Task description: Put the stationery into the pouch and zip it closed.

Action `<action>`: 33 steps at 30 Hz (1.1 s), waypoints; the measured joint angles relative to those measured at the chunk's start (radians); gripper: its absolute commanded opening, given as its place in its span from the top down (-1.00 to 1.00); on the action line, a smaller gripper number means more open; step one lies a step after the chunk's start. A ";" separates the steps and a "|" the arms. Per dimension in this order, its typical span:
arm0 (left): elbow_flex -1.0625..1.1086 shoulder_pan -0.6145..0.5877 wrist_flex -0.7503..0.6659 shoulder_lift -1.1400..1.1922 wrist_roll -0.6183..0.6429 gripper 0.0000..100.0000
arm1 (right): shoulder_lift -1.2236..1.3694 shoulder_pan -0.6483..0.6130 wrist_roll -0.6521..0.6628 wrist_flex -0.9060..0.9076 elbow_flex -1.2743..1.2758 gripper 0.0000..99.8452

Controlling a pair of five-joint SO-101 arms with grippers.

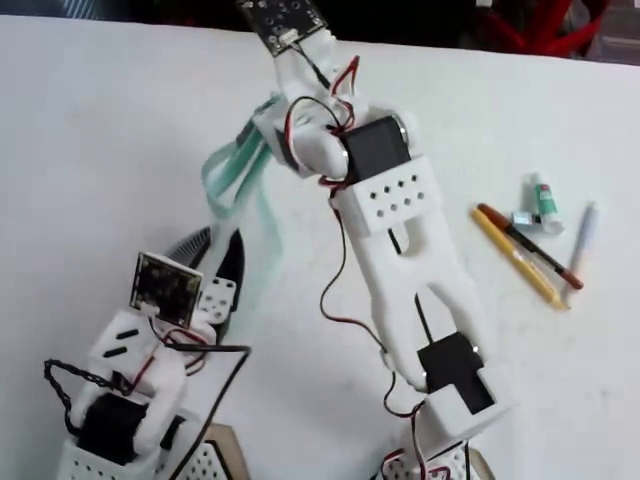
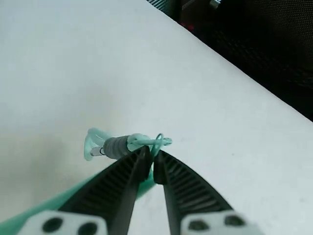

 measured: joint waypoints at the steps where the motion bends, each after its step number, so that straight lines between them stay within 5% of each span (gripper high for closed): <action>1: 0.000 0.000 0.000 0.000 -0.002 0.95 | 0.000 0.000 0.000 0.000 0.000 0.95; 11: 0.000 0.002 0.000 0.000 -0.005 0.95 | -0.035 0.002 -0.043 0.052 0.000 0.46; 21: 0.000 0.005 0.002 0.000 -0.006 0.95 | -0.293 -0.089 0.000 0.129 0.003 0.46; 33: 0.017 0.005 0.002 -0.015 -0.008 0.95 | -0.405 0.170 0.000 0.267 0.129 0.46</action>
